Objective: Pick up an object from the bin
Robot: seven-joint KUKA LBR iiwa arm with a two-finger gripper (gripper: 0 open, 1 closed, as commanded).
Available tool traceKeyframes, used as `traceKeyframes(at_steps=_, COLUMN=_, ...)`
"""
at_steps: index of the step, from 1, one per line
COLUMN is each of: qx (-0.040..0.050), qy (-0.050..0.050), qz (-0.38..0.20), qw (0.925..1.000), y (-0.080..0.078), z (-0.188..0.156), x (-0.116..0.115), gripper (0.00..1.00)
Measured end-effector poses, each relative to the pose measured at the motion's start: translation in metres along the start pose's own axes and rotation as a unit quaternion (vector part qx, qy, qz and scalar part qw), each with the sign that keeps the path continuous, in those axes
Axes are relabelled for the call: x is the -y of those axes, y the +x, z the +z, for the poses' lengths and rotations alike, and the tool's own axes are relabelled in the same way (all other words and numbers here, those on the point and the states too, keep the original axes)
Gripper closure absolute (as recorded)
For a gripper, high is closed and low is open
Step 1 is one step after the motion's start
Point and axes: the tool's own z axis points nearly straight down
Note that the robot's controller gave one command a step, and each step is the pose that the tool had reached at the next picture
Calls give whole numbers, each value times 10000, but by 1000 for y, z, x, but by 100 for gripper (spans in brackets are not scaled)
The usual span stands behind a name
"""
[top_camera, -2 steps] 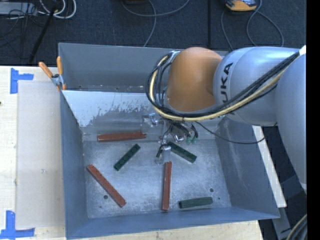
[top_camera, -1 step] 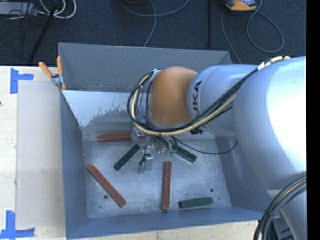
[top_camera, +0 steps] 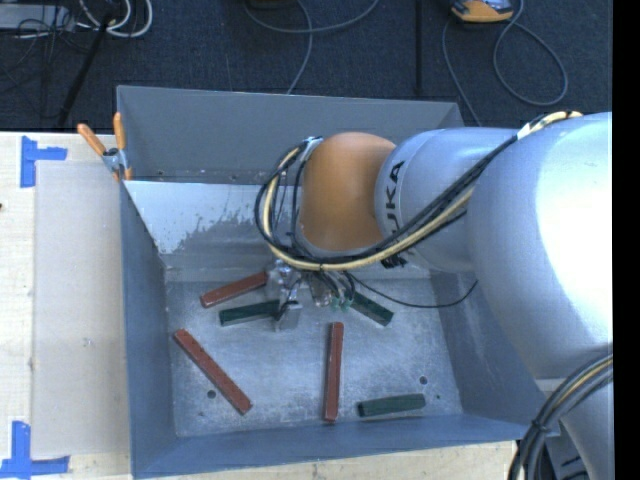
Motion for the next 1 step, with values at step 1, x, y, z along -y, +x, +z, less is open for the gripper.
traceKeyframes(at_steps=1, qx=32, qy=-4, qz=115, qw=9999, y=0, z=-168, x=-13, gripper=100)
